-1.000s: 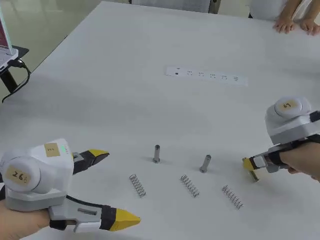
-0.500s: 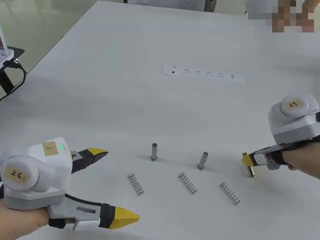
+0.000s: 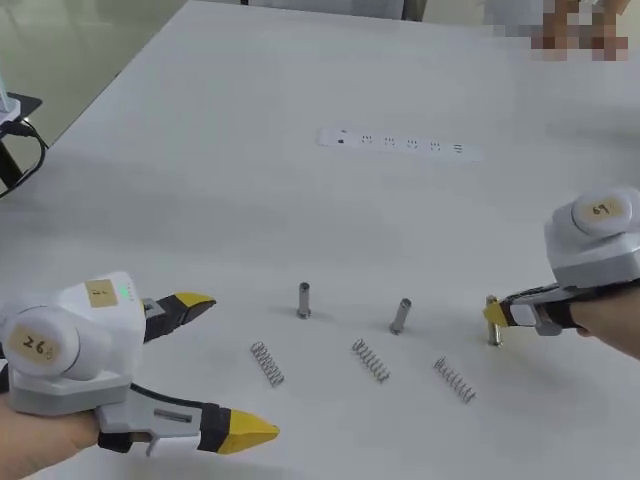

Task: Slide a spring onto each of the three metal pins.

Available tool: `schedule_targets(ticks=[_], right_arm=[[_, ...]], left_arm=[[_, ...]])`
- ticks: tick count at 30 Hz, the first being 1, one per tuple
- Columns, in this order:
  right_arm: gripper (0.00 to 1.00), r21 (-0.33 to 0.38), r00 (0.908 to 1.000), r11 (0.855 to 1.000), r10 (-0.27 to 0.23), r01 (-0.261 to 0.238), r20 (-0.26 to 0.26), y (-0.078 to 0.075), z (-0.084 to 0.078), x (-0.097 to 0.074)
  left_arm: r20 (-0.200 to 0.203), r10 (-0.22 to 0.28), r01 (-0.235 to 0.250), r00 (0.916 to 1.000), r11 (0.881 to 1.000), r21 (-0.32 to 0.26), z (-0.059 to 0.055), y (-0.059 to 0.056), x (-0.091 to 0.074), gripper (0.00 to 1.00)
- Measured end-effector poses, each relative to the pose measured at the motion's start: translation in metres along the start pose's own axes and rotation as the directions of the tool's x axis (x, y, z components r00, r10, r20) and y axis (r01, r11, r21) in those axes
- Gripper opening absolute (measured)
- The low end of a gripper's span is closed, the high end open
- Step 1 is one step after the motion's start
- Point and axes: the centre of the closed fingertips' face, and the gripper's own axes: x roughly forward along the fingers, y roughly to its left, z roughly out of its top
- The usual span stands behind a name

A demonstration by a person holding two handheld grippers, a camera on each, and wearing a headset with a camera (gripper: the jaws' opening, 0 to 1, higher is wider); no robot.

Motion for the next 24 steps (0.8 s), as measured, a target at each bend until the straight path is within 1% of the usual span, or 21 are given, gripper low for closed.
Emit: schedule_targets(ticks=[7, 12, 15, 18, 24], right_arm=[[0.05, -0.012, 0.9997, 1.000, -0.001, 0.001, 0.024, 0.0006, 0.0029, -0.0007], [0.05, -0.027, 0.9991, 1.000, 0.000, 0.002, 0.043, 0.0020, 0.0026, -0.0011], [0.05, -0.027, 0.9989, 1.000, 0.000, 0.001, 0.047, 0.0022, 0.0022, -0.0009], [0.05, -0.039, 0.9983, 0.999, -0.006, 0.008, 0.058, 0.0023, 0.0010, -0.0020], [0.05, -0.049, 0.9970, 0.999, -0.007, 0.010, 0.077, 0.0028, -0.0010, -0.0036]], left_arm=[[0.002, 0.000, 0.000, 1.0000, 1.000, 0.002, 0.0012, -0.0005, 0.0009, 0.92], [0.006, 0.001, -0.001, 1.0000, 1.000, -0.001, 0.0018, -0.0003, 0.0008, 0.92], [0.001, -0.001, 0.001, 1.0000, 1.000, 0.000, 0.0006, -0.0008, 0.0015, 0.92], [0.002, -0.003, 0.003, 1.0000, 1.000, 0.001, 0.0008, -0.0015, 0.0019, 0.92], [0.007, 0.008, -0.008, 0.9999, 1.000, 0.004, 0.0016, 0.0006, 0.0018, 0.93]])
